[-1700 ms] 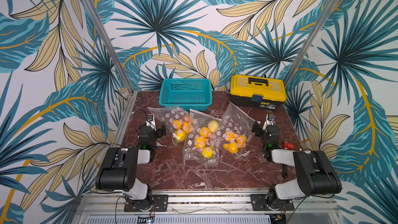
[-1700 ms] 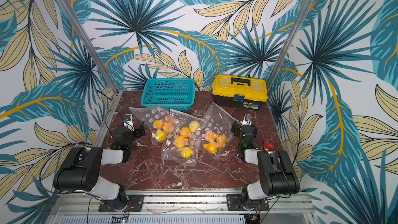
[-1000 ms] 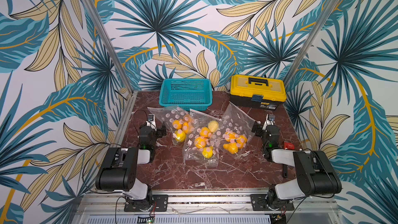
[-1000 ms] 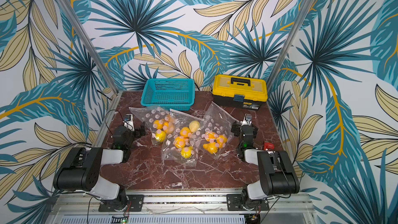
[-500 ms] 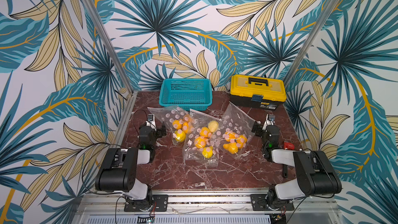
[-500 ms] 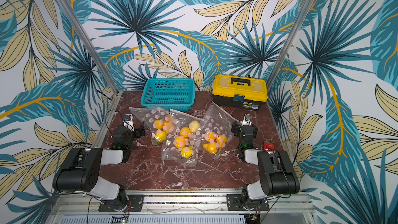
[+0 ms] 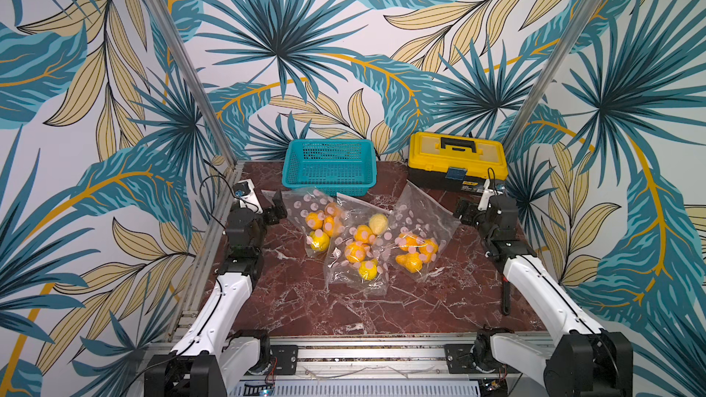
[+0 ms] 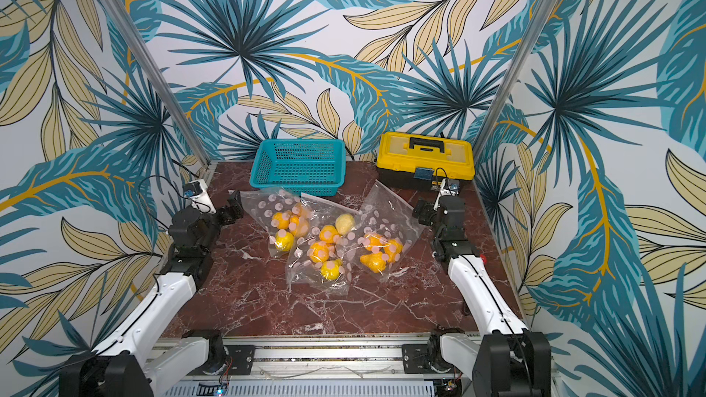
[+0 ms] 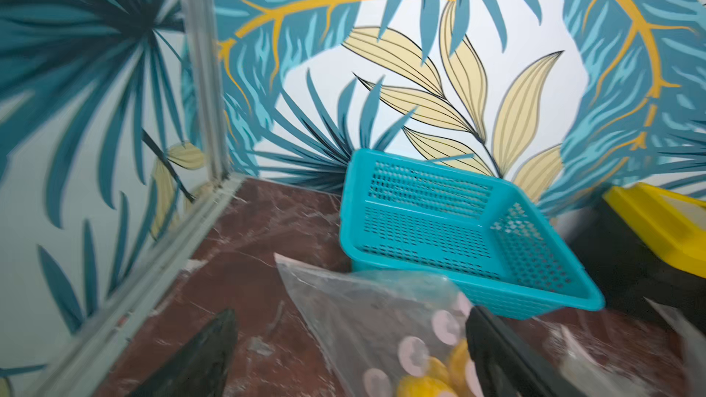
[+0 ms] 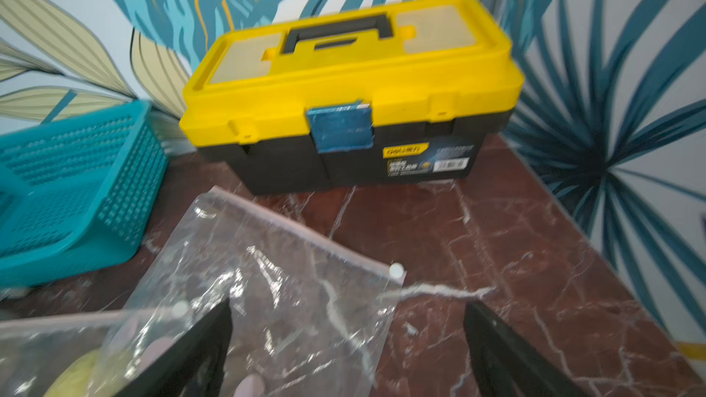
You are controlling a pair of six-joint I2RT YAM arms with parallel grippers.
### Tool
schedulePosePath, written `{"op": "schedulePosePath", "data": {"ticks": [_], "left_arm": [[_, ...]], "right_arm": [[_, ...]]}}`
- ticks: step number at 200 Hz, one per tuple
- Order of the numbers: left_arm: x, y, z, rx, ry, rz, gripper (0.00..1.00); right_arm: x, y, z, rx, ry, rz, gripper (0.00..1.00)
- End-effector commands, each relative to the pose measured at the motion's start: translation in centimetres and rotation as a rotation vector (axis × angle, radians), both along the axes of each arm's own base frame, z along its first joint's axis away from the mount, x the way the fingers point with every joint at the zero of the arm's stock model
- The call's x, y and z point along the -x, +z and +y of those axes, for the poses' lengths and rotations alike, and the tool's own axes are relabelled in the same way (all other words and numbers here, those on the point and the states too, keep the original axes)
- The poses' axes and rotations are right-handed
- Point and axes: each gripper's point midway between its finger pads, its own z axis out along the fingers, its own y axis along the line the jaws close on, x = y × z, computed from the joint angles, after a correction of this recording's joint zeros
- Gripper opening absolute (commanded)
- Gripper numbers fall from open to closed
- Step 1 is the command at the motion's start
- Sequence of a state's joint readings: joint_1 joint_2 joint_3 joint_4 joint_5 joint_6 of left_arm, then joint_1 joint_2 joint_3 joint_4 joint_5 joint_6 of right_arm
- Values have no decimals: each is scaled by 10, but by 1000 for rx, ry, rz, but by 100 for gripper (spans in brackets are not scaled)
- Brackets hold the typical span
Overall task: Open the zip-top bag and take out the pear
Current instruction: Pick up the zipper food storage bag at the center of the board, then move the zipper food storage bag to the center of the board.
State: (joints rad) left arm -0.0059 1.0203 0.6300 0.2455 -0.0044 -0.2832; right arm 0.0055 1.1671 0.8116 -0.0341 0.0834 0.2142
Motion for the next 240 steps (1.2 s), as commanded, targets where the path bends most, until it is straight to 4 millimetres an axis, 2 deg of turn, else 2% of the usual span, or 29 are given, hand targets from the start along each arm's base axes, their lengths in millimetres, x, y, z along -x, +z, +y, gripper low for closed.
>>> {"op": "schedulePosePath", "data": {"ticks": [1, 27, 39, 68, 95, 118, 152, 178, 196, 198, 204, 223, 240], "left_arm": [[7, -33, -44, 182, -188, 213, 91], [-2, -38, -87, 265, -349, 313, 84], [-7, -47, -94, 256, -345, 386, 84], [-17, -79, -66, 221, -151, 569, 85], [-19, -92, -36, 161, 19, 681, 94], [-31, -103, -19, 235, 17, 715, 96], [-58, -121, 1, 337, -28, 766, 97], [-78, -129, 10, 364, -44, 760, 100], [-92, -134, 12, 390, -61, 751, 100], [-93, -135, 12, 393, -64, 750, 100], [-97, -137, 10, 401, -75, 746, 100], [-110, -142, 5, 437, -112, 740, 97], [-117, -146, 0, 470, -135, 730, 84]], "right_arm": [[21, -46, 48, -208, 167, 266, 93], [14, -38, 101, -317, 295, 294, 89], [13, -33, 129, -340, 348, 306, 89], [9, -24, 202, -356, 485, 339, 89], [9, -13, 272, -397, 631, 352, 88], [18, -9, 339, -429, 778, 379, 88], [37, -29, 414, -448, 904, 462, 87], [50, -53, 448, -437, 946, 528, 87], [50, -76, 456, -441, 932, 578, 87], [60, -78, 464, -434, 953, 589, 87], [67, -86, 469, -428, 963, 610, 87], [75, -107, 470, -400, 945, 663, 87], [78, -128, 458, -372, 889, 706, 86]]}}
